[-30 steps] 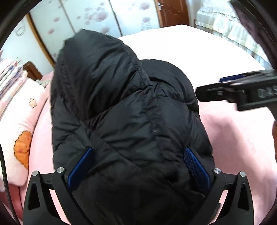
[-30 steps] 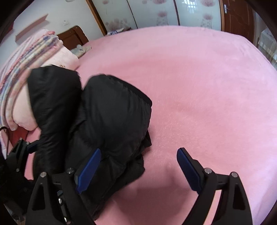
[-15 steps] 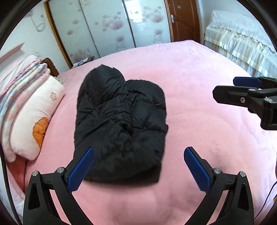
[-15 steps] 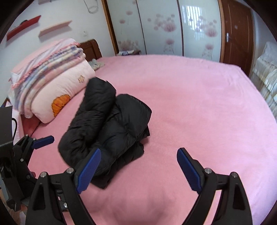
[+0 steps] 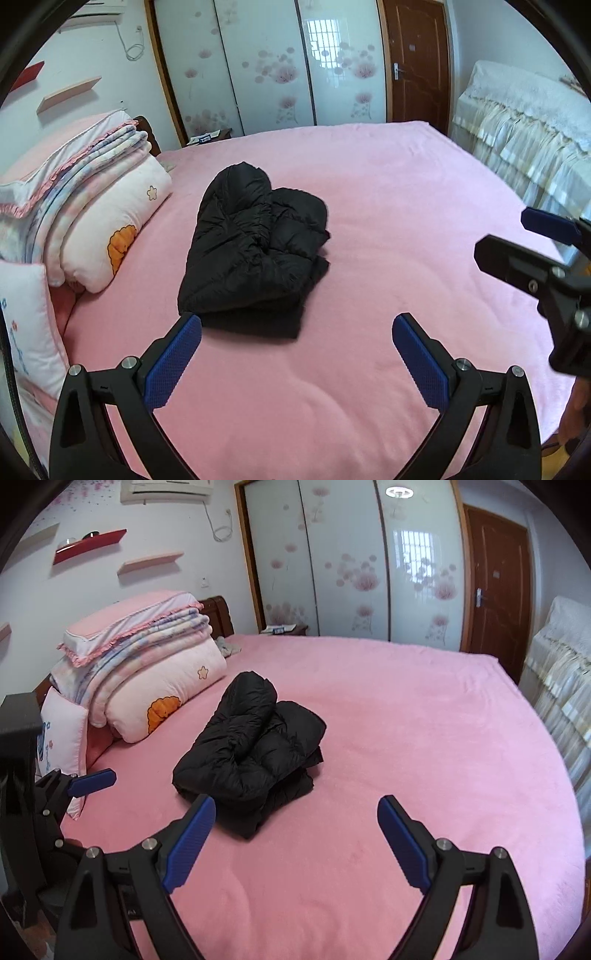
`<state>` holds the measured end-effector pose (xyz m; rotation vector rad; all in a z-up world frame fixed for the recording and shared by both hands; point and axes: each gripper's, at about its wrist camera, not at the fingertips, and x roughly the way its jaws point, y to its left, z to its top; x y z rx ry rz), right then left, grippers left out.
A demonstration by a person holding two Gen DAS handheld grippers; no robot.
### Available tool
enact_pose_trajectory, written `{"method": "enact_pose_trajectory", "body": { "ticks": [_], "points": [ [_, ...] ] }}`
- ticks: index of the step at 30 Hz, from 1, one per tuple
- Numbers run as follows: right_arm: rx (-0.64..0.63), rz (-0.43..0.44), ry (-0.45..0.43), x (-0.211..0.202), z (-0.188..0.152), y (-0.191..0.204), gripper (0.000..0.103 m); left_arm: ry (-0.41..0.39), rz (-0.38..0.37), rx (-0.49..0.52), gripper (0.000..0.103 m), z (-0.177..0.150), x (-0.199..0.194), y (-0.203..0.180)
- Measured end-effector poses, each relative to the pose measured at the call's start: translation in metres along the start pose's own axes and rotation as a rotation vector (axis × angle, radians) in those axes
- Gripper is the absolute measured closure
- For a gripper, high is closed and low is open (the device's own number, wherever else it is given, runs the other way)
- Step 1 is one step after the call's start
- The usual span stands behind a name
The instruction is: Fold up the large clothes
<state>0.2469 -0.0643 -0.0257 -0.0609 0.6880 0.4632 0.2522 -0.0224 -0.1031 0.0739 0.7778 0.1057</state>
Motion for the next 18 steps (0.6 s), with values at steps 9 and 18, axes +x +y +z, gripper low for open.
{"method": "enact_pose_trajectory", "body": {
  "ticks": [9, 18],
  "points": [
    [-0.022, -0.132, -0.041, -0.093, -0.039, -0.003, 0.011, -0.026, -0.015, -0.068, 0.000, -0.033, -0.079, -0.032],
    [0.042, -0.174, -0.079, -0.167, -0.085, -0.019, 0.010, -0.023, 0.023, -0.116, 0.000, -0.071, -0.132, -0.056]
  ]
}}
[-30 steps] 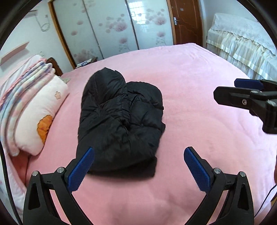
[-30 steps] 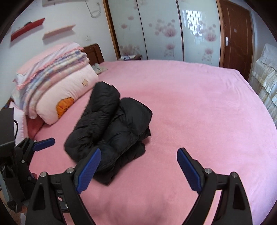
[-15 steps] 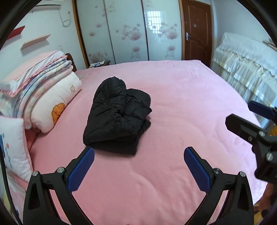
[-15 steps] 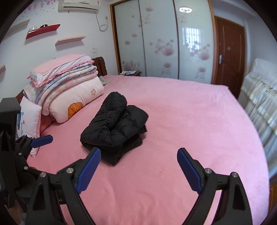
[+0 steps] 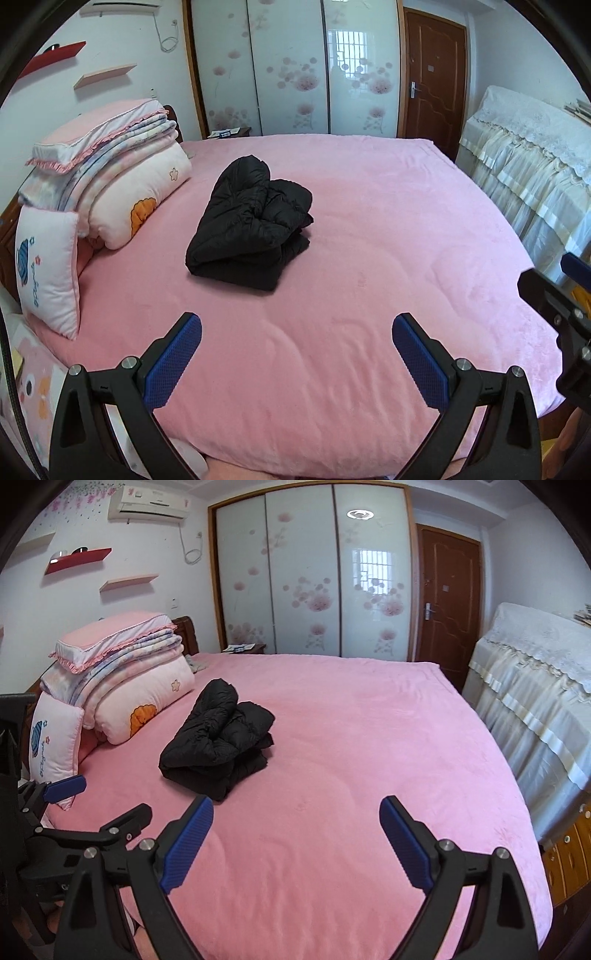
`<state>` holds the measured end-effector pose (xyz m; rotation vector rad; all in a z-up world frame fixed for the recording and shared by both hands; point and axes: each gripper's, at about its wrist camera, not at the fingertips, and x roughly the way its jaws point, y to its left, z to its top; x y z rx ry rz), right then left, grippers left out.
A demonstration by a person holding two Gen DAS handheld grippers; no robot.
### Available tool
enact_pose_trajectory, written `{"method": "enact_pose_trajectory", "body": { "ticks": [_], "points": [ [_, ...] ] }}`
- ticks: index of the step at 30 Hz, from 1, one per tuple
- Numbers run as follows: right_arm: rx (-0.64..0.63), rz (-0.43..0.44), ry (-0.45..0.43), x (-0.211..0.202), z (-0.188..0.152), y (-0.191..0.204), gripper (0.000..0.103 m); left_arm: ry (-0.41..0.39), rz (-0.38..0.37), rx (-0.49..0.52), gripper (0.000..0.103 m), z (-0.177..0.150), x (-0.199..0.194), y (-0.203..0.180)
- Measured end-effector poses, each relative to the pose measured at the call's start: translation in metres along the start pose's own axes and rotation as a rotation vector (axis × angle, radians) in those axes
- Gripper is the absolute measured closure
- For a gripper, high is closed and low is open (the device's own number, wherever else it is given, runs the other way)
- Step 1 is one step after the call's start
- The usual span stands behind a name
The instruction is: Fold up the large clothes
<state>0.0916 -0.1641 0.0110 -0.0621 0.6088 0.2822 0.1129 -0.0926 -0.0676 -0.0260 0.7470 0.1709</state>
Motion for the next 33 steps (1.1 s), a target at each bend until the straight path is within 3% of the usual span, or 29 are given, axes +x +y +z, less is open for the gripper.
{"method": "enact_pose_trajectory", "body": {
  "ticks": [14, 33],
  "points": [
    [0.032, -0.049, -0.032, -0.066, -0.051, -0.026, 0.007, -0.033, -0.075, 0.024, 0.000, -0.045, -0.052, -0.044],
    [0.077, -0.066, 0.006, -0.071, -0.086, -0.054, 0.007, 0.003, -0.083, 0.053, 0.001, -0.073, -0.052, -0.070]
  ]
}}
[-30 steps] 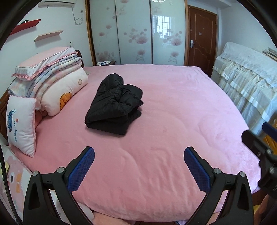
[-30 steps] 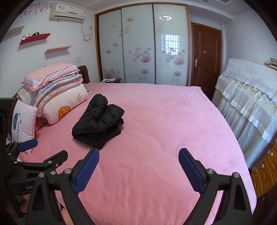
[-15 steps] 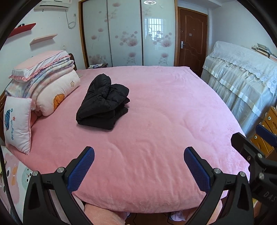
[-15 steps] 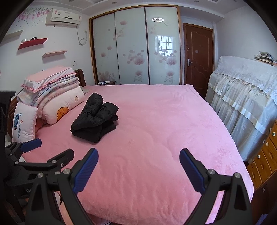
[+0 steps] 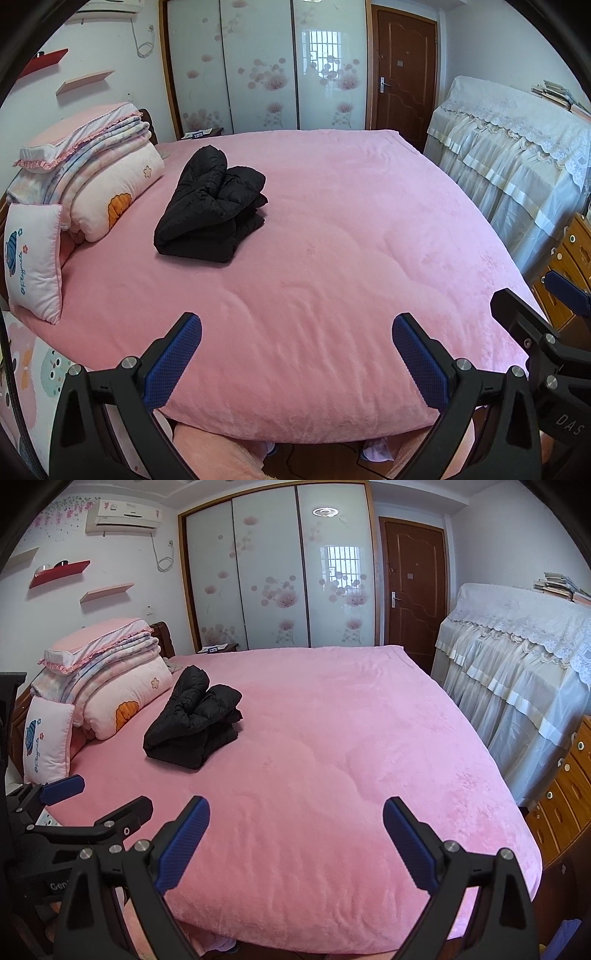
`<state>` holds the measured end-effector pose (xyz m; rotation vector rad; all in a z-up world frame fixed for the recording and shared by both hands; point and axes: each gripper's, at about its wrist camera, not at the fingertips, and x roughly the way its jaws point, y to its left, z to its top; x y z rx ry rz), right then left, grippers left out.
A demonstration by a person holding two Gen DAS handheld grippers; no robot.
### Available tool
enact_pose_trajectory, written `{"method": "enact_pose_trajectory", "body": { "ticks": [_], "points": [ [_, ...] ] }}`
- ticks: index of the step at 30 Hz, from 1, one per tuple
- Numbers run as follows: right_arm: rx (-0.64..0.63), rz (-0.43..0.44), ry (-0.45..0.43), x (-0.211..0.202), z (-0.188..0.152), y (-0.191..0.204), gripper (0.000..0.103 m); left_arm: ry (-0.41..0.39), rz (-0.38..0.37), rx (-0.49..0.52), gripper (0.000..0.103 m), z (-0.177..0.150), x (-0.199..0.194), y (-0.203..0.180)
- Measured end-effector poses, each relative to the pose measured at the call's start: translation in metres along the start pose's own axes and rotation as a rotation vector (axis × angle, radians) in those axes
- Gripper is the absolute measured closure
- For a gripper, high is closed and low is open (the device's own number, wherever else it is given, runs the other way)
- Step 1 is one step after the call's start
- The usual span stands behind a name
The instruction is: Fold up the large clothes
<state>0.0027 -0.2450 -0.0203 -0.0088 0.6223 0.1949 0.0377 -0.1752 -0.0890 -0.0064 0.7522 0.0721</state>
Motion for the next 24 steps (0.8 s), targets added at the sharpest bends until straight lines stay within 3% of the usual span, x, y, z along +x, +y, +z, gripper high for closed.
{"method": "enact_pose_trajectory", "body": {
  "ticks": [24],
  "points": [
    [-0.014, -0.005, -0.004, 0.0007, -0.0049, 0.0033, 0.007, 0.004, 0.007, -0.020, 0.001, -0.0058, 0.0014, 0.0020]
  ]
}}
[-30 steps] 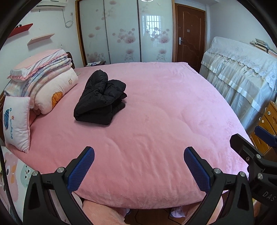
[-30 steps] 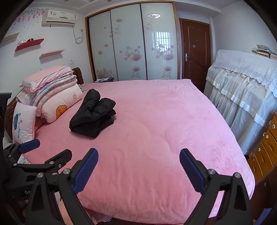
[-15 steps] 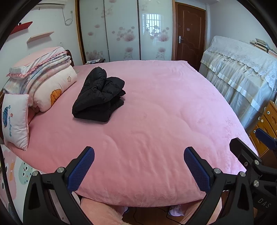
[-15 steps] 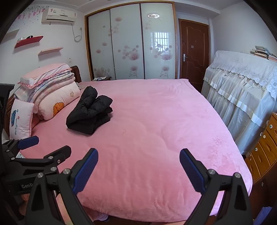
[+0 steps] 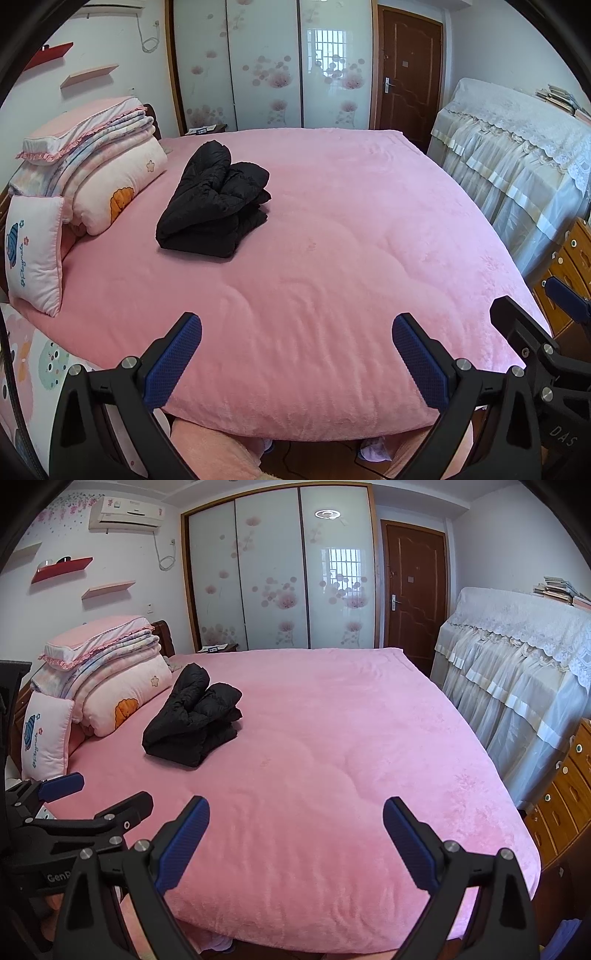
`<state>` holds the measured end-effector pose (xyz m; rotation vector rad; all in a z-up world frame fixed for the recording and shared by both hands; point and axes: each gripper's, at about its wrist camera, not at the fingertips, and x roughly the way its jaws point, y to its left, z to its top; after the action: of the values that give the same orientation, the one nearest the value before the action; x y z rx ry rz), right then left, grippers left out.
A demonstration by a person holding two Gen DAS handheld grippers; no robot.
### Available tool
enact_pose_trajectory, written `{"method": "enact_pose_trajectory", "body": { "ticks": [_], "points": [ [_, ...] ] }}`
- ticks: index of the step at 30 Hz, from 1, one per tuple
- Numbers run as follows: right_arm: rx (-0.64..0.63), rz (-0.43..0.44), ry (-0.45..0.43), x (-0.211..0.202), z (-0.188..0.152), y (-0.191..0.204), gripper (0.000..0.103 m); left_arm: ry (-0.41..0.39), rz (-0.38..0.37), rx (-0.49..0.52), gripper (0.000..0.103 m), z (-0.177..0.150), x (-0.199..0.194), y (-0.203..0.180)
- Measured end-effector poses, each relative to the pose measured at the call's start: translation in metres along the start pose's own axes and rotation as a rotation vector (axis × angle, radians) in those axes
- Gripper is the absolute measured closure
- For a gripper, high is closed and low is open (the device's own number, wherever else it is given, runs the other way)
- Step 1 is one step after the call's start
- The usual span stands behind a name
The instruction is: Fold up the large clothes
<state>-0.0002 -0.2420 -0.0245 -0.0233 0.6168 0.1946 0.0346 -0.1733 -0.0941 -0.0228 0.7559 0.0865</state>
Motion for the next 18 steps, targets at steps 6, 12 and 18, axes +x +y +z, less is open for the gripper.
{"method": "enact_pose_trajectory", "body": {
  "ticks": [6, 12, 18],
  "points": [
    [0.000, 0.000, -0.001, -0.0002, -0.0007, 0.0014, 0.007, 0.000, 0.002, -0.004, 0.001, -0.0012, 0.0004, 0.0001],
    [-0.002, 0.003, -0.001, 0.0005, -0.0009, 0.0035, 0.007, 0.002, 0.004, -0.009, 0.001, -0.0022, 0.0016, 0.0013],
    [-0.005, 0.007, 0.001, 0.0014, -0.0009, 0.0078, 0.007, 0.008, 0.008, -0.012, 0.001, -0.0030, 0.0041, 0.0037]
  ]
}}
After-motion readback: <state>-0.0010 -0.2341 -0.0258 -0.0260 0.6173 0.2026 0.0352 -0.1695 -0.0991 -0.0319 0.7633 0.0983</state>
